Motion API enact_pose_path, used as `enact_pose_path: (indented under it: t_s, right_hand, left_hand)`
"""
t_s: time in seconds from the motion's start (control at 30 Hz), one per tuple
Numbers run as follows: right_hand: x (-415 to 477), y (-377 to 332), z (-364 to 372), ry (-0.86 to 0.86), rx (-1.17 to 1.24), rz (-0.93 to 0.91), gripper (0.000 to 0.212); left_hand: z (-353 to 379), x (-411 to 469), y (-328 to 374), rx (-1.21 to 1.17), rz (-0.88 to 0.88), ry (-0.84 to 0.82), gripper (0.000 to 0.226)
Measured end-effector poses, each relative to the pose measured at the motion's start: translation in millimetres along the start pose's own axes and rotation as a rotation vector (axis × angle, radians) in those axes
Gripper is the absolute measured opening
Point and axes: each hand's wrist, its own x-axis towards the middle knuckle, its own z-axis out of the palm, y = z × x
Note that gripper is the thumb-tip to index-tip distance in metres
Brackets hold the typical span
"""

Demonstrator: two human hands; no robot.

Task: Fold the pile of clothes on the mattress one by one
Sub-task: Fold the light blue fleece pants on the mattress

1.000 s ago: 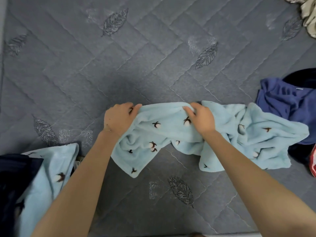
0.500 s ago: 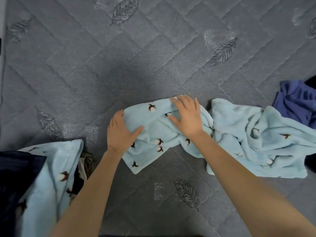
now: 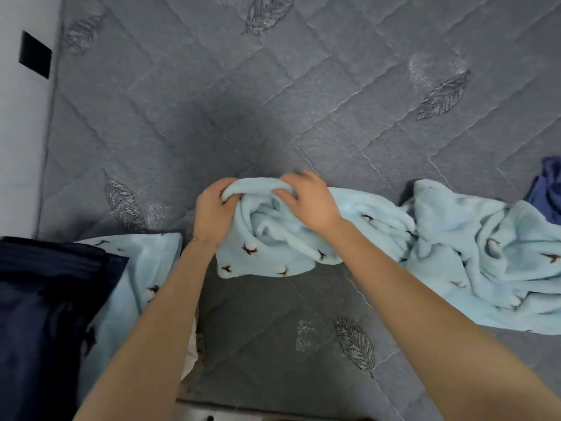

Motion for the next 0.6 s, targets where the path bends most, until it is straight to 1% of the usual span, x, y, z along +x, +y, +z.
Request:
enact_pose_path:
  t_s: [0.07, 0.13, 0.2, 0.27, 0.3, 0.33, 0.4, 0.5, 0.53, 0.6]
  right_hand:
    - [8, -11, -9, 0.022, 0.044, 0.108, 0.024]
    - [14, -15, -14, 0.059, -0.011, 0.174, 0.025]
    - [17, -12, -17, 0.076, -0.024, 0.257, 0.025]
    - [18, -4, -19, 0.081, -0.028, 0.335, 0.027]
    - [18, -1, -19, 0.074, -0.053, 0.355, 0.028]
    - [18, 0, -19, 0.060, -0.088, 0.358, 0.030]
    - [18, -1, -19, 0.029, -0.131, 0.337, 0.035]
    - [23, -2, -21, 0.000, -0.158, 0.344, 0.041]
    - [26, -1, -23, 0.011, -0.174, 0.364, 0.040]
    - [32, 0, -25, 0.069, -0.185, 0.397, 0.038]
  left_hand:
    - [-6, 5, -2, 0.045, -0.017, -0.001, 0.014]
    - [-8, 8, -6, 0.106, -0.103, -0.026, 0.025]
    - [-8, 8, -18, 0.203, -0.243, -0.092, 0.039]
    - [-11, 7, -31, 0.267, -0.354, -0.120, 0.043]
    - [-12, 7, -35, 0.269, -0.371, -0.088, 0.041]
    - [-15, 8, -36, 0.263, -0.354, -0.035, 0.039]
    - [-22, 12, -31, 0.281, -0.276, 0.087, 0.044]
    - [-37, 30, -15, 0.475, -0.131, 0.282, 0.050]
    - [-42, 38, -10, 0.532, -0.060, 0.340, 0.049]
    - [-49, 56, -1, 0.582, 0.149, 0.449, 0.044]
